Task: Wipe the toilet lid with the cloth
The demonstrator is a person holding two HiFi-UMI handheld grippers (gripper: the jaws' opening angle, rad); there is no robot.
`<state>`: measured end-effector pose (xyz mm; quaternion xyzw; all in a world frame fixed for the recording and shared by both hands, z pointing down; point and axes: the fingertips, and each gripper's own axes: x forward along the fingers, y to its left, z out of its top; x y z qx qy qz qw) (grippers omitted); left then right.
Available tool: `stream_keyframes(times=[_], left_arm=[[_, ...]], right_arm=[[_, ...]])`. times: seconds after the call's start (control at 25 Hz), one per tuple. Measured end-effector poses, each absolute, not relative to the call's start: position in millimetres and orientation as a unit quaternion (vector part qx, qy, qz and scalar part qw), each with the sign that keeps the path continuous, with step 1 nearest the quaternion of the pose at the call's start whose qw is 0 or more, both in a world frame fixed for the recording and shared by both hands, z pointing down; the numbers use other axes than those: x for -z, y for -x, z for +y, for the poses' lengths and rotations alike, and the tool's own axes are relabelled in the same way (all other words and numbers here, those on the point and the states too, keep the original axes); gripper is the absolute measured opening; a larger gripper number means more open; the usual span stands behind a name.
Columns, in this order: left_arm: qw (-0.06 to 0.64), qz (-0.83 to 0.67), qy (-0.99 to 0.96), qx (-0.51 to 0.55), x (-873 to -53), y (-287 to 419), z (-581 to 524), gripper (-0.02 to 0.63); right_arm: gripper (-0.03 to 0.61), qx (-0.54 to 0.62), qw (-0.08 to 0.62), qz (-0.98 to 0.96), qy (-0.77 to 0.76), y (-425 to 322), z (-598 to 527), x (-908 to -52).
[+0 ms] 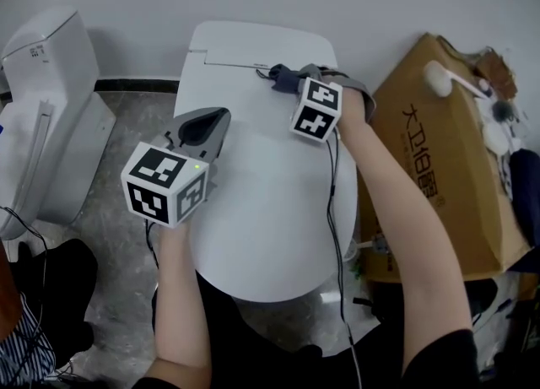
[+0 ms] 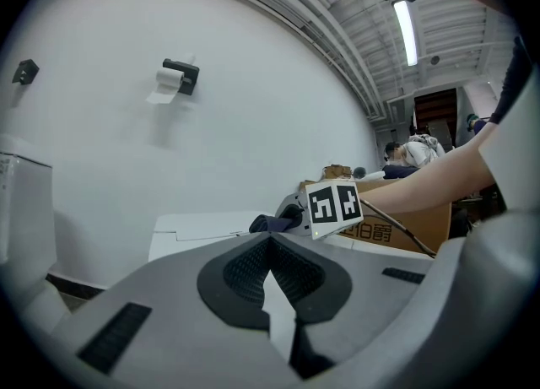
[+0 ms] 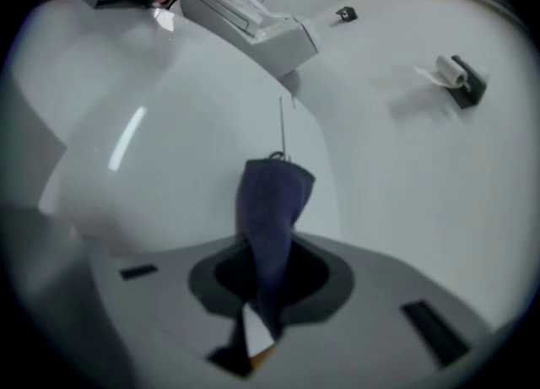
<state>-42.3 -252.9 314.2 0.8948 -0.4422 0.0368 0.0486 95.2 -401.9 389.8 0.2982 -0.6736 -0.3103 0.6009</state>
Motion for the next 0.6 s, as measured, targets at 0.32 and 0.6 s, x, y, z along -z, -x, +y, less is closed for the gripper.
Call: stream_keyframes(times=[0.32,0.6], left_arm=[[0.05,-0.442,-0.895,-0.039,-315.3,42.2,-253.4,0.015],[0.052,-0.443,-0.894,-0.039,-315.3,41.5,-253.3,0.015]], right_arm=[[0.066,0.313,0.602,-0.674,-0.29,-96.1,-384.5,-390.4],[0.066,0.319,0.6,-0.676,-0.285,-98.1,-360.3,-390.9]])
